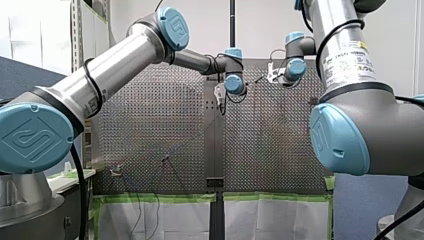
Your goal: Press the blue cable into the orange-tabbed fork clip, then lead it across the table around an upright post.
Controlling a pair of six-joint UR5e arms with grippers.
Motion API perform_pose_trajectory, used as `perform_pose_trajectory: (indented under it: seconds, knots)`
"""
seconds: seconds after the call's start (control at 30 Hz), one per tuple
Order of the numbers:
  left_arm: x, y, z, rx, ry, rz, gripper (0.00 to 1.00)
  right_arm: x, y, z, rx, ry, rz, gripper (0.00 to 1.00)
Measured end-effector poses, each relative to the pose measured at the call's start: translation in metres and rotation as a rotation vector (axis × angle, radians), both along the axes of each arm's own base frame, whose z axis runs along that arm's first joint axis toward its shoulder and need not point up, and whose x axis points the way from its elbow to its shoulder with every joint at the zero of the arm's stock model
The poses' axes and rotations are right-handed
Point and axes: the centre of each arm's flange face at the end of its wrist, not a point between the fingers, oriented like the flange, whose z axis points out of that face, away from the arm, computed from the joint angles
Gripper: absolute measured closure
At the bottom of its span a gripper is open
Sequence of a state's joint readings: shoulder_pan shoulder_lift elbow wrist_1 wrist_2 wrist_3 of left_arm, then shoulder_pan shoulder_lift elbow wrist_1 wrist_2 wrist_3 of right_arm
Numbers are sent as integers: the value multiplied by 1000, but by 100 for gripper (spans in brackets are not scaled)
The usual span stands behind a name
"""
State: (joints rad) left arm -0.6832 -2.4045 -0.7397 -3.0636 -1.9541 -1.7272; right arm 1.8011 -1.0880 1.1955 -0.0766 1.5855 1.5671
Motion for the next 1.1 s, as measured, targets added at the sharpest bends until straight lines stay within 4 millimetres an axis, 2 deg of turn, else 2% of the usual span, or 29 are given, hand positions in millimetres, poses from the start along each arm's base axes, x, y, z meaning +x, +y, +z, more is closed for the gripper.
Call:
perform_pose_trajectory:
  seconds: [0.43, 0.47, 0.5, 0.53, 0.57, 0.6, 0.67, 0.8, 0.83, 0.87, 0.9, 0.93, 0.97, 1.1]
  knots:
    - [1, 1, -1, 3, 1, 11, 100, 4, -2, -42, 61, 21, 31, 100]
    - [1, 1, -1, 4, 1, 12, 89, 4, -2, -46, 64, 21, 31, 100]
    - [1, 1, -1, 5, 1, 13, 89, 4, -2, -48, 64, 21, 31, 100]
    - [1, 1, -1, 7, 1, 14, 75, 4, -2, -50, 64, 20, 31, 100]
    - [1, 2, -1, 8, 1, 16, 67, 5, -2, -54, 66, 21, 32, 100]
    - [0, 2, -1, 11, 2, 18, 67, 5, -2, -58, 68, 22, 32, 100]
    - [0, 2, -1, 21, 3, 20, 50, 5, -2, -68, 79, 26, 33, 100]
    - [-2, 2, -3, 55, 4, 26, 45, 7, -1, -85, 91, 29, 36, 100]
    - [-3, 3, -3, 66, 5, 33, 37, 7, -1, -88, 92, 29, 37, 100]
    - [-3, 3, -3, 75, 4, 40, 22, 8, 0, -93, 92, 30, 37, 100]
    - [-3, 4, -4, 85, 4, 45, 22, 8, 0, -97, 93, 30, 38, 100]
    - [-3, 4, -4, 97, 1, 48, 9, 8, 0, -100, 94, 30, 38, 100]
    - [-3, 4, -4, 106, 0, 48, 0, 8, 0, -106, 97, 32, 38, 100]
    - [-3, 5, -4, 120, 2, 53, 0, 8, -1, -123, 114, 45, 38, 100]
